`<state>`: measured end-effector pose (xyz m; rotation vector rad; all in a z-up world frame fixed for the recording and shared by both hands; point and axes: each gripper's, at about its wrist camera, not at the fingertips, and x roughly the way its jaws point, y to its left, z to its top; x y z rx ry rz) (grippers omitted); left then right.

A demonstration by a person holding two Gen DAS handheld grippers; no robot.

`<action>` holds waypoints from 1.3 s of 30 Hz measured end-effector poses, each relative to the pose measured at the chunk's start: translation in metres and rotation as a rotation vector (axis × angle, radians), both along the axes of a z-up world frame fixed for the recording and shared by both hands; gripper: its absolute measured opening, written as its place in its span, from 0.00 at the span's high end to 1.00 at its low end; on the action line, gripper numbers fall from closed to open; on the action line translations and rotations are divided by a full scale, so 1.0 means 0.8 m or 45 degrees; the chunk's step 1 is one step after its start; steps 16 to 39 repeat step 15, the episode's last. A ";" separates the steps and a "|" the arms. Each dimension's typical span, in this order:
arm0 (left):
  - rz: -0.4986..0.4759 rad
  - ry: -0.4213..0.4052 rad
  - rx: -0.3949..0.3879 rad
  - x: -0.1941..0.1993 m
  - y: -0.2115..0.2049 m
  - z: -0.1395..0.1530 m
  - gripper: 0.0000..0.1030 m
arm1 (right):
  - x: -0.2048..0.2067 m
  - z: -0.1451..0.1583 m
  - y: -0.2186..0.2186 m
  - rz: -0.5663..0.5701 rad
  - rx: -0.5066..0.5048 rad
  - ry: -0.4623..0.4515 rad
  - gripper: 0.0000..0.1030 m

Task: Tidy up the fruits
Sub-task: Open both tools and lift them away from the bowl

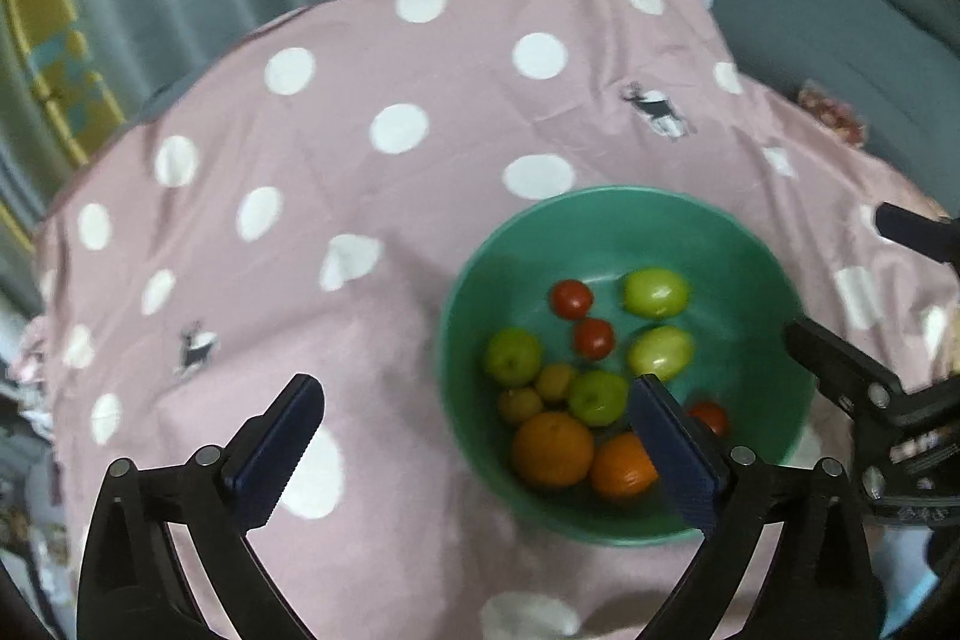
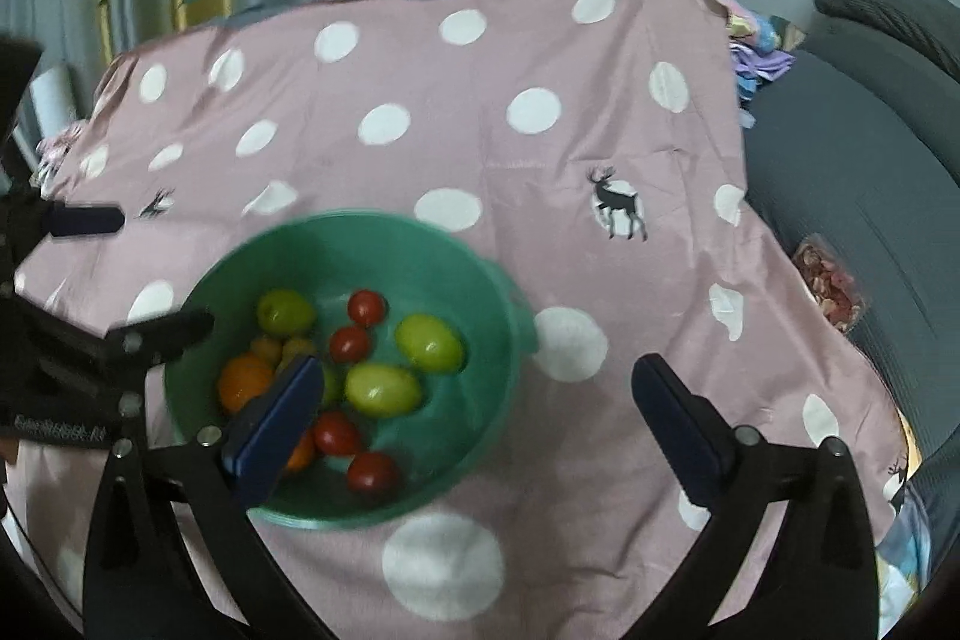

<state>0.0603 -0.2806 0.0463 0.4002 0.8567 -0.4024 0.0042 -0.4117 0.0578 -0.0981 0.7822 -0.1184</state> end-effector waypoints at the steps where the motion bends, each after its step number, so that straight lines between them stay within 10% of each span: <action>1: 0.004 -0.017 0.014 -0.003 0.000 0.001 0.02 | -0.003 0.001 0.001 0.015 0.008 0.007 0.00; 39: 0.020 0.058 -0.102 -0.014 0.012 0.019 0.02 | -0.016 0.012 0.016 0.042 0.038 0.010 0.00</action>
